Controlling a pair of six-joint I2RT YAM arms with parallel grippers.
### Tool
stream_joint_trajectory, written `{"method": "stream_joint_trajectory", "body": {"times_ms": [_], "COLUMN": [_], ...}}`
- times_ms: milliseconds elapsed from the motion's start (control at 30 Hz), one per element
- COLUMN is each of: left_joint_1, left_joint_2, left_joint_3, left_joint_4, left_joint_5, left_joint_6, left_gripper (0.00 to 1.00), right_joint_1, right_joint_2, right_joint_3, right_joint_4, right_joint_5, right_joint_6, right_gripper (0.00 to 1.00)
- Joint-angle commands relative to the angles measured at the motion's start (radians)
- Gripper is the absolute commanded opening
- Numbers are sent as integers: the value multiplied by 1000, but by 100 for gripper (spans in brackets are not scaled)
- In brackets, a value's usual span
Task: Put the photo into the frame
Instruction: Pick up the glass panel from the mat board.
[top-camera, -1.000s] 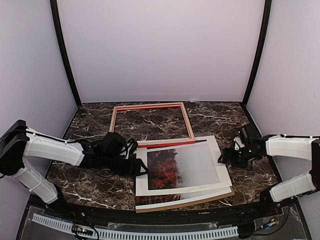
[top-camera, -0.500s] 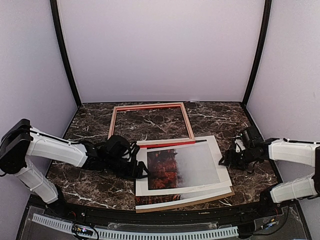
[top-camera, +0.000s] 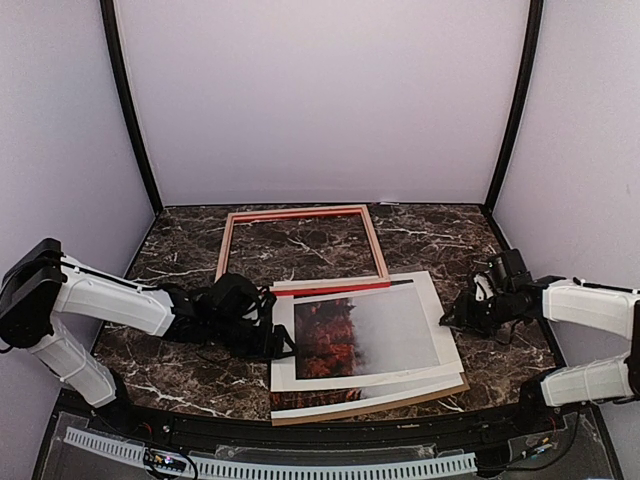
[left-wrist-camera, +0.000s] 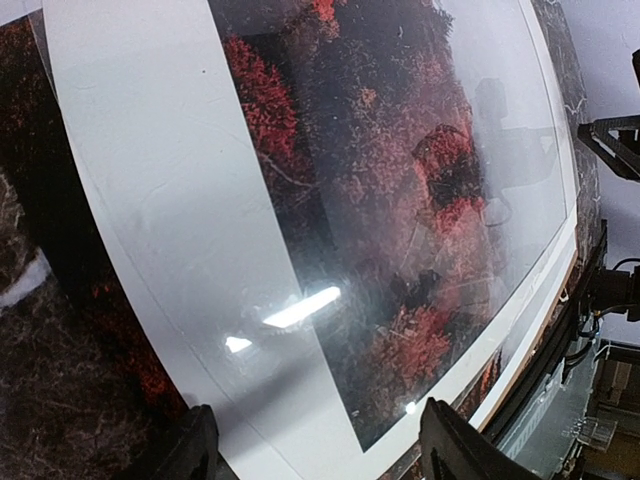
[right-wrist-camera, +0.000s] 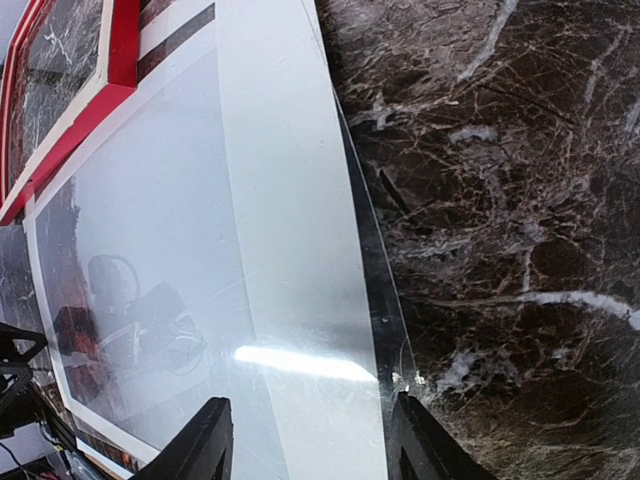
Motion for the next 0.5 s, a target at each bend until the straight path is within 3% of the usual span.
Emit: {"method": "stream_joint_trajectory", "body": {"times_ms": [0, 200, 467], "left_joint_1": [-7, -9, -10], "left_joint_2": [5, 8, 21], "left_joint_3": [-22, -18, -13], "left_joint_4": [-29, -35, -35], "left_joint_5": [-18, -23, -19], "left_joint_6": [-12, -7, -5], "left_gripper": [72, 72, 72], "right_joint_1": [-7, -7, -5], "right_joint_2": [-11, 21, 41], "right_joint_3": [5, 10, 2], "right_joint_4": [-2, -12, -1], "right_joint_5": [38, 120, 75], "right_joint_6": [-7, 1, -4], "right_gripper": [59, 67, 64]}}
